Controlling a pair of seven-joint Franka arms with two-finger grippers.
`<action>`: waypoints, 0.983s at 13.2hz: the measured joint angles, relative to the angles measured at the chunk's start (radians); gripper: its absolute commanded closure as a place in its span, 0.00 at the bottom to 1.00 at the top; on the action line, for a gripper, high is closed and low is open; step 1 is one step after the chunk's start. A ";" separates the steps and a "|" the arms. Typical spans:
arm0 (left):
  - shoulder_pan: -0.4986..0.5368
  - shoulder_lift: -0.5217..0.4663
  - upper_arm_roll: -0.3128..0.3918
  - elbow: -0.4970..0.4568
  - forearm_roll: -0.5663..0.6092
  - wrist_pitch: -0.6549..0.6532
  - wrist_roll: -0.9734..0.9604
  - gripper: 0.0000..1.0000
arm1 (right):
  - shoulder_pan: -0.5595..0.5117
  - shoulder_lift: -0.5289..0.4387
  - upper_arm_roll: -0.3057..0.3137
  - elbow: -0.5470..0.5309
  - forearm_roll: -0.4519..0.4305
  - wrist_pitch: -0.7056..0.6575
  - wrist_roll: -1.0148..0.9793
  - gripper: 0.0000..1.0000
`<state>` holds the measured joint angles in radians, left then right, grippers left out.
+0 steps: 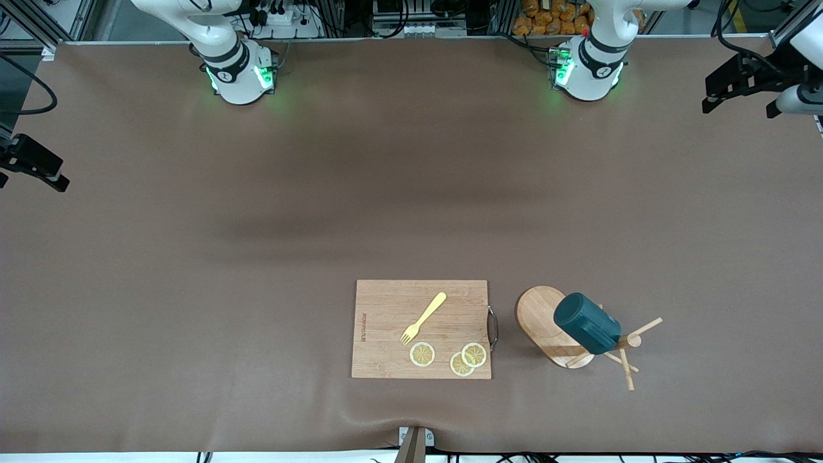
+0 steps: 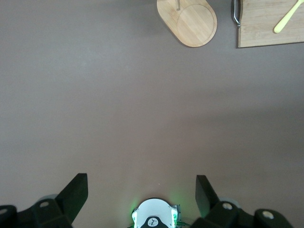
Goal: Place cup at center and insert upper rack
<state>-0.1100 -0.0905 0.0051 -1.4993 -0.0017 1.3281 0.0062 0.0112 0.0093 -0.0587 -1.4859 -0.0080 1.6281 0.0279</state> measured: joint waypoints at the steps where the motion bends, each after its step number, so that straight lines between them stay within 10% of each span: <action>1: -0.003 0.002 -0.011 -0.003 0.000 0.001 -0.001 0.00 | 0.000 0.000 0.000 0.000 0.000 0.000 0.000 0.00; 13: 0.005 0.084 -0.016 -0.023 -0.011 0.173 -0.098 0.00 | 0.000 0.000 0.000 0.000 0.000 0.000 0.000 0.00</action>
<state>-0.1055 -0.0069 -0.0114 -1.5227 -0.0132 1.5011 -0.0918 0.0112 0.0093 -0.0587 -1.4858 -0.0080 1.6281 0.0279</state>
